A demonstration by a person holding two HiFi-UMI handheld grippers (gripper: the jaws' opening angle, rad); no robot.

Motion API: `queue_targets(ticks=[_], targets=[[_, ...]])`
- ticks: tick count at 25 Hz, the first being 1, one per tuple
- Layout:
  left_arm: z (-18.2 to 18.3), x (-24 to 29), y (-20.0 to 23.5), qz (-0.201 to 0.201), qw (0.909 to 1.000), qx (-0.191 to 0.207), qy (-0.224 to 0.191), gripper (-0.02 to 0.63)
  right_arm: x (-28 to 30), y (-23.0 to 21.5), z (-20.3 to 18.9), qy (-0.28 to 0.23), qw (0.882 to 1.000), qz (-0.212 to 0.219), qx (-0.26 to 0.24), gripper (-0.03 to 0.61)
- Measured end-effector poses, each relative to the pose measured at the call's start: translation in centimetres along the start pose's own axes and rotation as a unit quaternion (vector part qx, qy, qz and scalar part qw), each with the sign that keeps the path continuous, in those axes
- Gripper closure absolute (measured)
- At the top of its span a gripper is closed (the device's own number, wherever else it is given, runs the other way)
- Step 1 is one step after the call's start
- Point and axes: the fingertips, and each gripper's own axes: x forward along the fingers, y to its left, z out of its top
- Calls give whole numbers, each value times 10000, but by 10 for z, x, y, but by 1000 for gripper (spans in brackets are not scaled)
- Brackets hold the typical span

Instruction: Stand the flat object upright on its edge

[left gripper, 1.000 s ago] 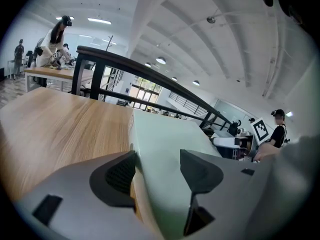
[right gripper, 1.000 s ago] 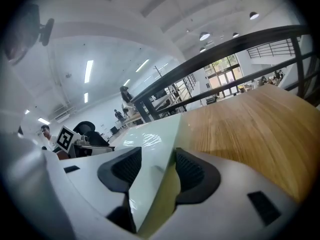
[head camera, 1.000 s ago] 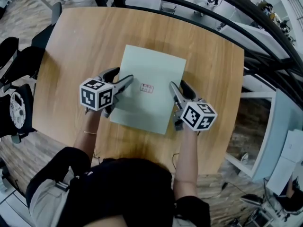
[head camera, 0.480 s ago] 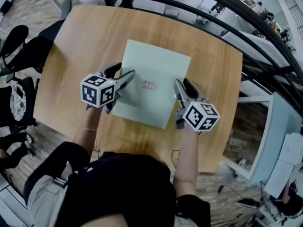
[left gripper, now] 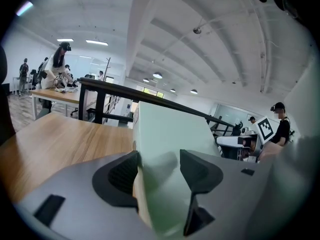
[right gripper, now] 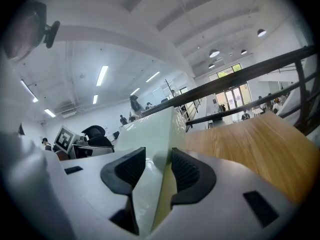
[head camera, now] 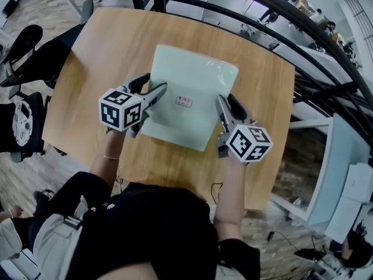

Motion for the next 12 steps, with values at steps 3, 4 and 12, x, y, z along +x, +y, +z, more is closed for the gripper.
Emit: queue_targets(ticks=[3, 4, 12], targets=[[2, -3, -5, -22, 10000, 57, -36, 347, -6, 2, 1, -32, 10000, -8, -78, 411], [3, -3, -7, -25, 10000, 70, -49, 347, -8, 1, 2, -68, 10000, -9, -64, 411], [19, -6, -23, -183, 9993, 131, -296, 347, -22, 1, 18, -401, 9988, -187, -218, 413]])
